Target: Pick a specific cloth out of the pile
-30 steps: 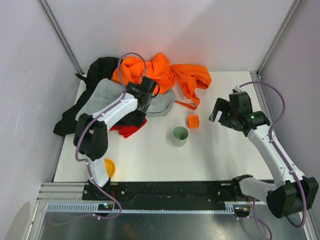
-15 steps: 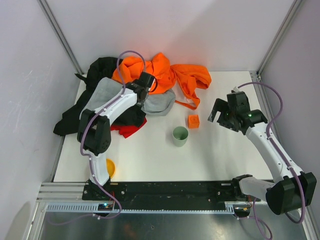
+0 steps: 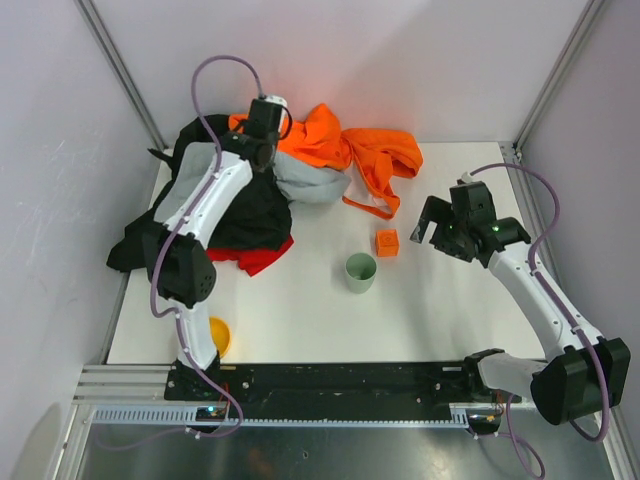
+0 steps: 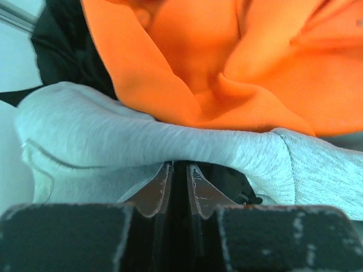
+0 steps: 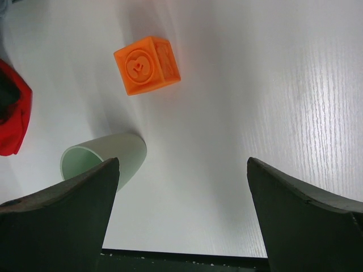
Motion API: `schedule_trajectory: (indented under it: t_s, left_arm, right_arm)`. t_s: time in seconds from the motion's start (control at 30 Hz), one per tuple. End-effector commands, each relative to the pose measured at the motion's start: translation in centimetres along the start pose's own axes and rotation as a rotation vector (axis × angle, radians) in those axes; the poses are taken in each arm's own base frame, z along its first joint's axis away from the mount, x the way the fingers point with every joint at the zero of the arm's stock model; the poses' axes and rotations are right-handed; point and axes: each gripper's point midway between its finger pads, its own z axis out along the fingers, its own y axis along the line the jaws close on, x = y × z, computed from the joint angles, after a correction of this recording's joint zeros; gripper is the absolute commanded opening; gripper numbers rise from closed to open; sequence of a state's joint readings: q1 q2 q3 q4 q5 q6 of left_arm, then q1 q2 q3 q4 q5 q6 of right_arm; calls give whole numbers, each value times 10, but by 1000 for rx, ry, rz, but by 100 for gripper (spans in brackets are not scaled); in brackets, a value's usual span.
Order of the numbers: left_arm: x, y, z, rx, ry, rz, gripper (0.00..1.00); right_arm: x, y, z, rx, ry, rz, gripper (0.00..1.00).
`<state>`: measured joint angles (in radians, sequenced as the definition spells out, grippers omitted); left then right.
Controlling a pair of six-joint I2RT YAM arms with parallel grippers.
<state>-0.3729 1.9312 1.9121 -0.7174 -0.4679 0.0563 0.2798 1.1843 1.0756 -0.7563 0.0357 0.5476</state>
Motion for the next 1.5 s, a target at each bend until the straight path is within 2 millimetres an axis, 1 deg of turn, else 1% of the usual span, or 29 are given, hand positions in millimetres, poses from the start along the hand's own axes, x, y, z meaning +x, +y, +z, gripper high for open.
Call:
schedule_trajectory:
  t_s: [0.0, 0.07, 0.1, 0.13, 0.23, 0.3, 0.37, 0.43, 0.5, 0.53, 0.57, 0.67, 0.73, 0.8, 0.83, 0.9, 1.0, 1.07, 1.13, 1.17, 1.23, 1.3, 1.33, 1.37, 1.47]
  left_arm:
    - [-78, 74, -35, -118, -229, -237, 3]
    - [-102, 88, -50, -100, -300, -320, 1]
    - [-111, 92, -54, -62, -329, -358, 1]
    - [-118, 95, -57, -31, -349, -399, 1]
    - [-139, 103, -76, 10, -419, -460, 1]
    - [-148, 104, -83, 23, -452, -468, 1]
    - [-147, 103, -78, 20, -447, -468, 1]
    - [-138, 96, -65, 24, -413, -466, 1]
    - [-125, 83, -44, 39, -364, -458, 1]
    - [-118, 75, -30, 48, -337, -451, 1]
    - [-108, 65, -13, 57, -304, -442, 1]
    - [-82, 44, 33, 56, -214, -418, 1]
    - [-61, 34, 60, 50, -150, -417, 1]
    - [-37, 24, 83, 58, -83, -430, 1]
    - [-24, 18, 93, 70, -48, -437, 1]
    - [-1, 6, 108, 108, 17, -453, 4]
    - [25, -12, 117, 177, 94, -474, 16]
    - [31, -18, 115, 208, 116, -484, 32]
    - [28, -20, 106, 233, 112, -495, 54]
    - [22, -19, 99, 245, 100, -501, 63]
    - [8, -15, 82, 271, 64, -513, 76]
    - [-12, -11, 60, 304, 13, -527, 89]
    - [-22, -10, 47, 328, -12, -540, 94]
    - [-33, -8, 31, 349, -42, -553, 97]
    - [-56, -7, -5, 381, -111, -567, 99]
  right_arm:
    - [-5, 13, -4, -51, -5, 5, 99]
    - [-4, 17, -5, -66, 7, 0, 99]
    - [-4, 18, -6, -69, 8, -2, 99]
    - [-4, 18, -5, -67, 12, -5, 99]
    - [-6, 20, -6, -66, 15, -9, 100]
    - [-7, 21, -6, -68, 16, -10, 99]
    - [-7, 23, -5, -72, 17, -13, 99]
    - [-7, 24, -3, -72, 21, -16, 99]
    - [-7, 25, -1, -73, 23, -18, 99]
    - [-8, 26, -1, -78, 24, -20, 99]
    - [-8, 27, 0, -82, 26, -24, 99]
    - [-7, 29, 4, -83, 37, -31, 99]
    - [-6, 28, 6, -81, 43, -38, 99]
    - [-4, 26, 7, -72, 54, -42, 99]
    - [-3, 25, 8, -66, 59, -43, 99]
    - [-1, 22, 9, -53, 68, -45, 99]
    - [1, 21, 10, -50, 80, -52, 99]
    - [2, 23, 10, -61, 86, -62, 99]
    - [3, 24, 11, -69, 91, -68, 99]
    - [3, 25, 11, -73, 92, -72, 99]
    - [3, 26, 11, -79, 91, -77, 99]
    - [2, 26, 11, -83, 90, -83, 99]
    - [2, 27, 12, -85, 90, -85, 99]
    - [2, 27, 12, -88, 91, -87, 99]
    - [2, 29, 12, -97, 92, -94, 99]
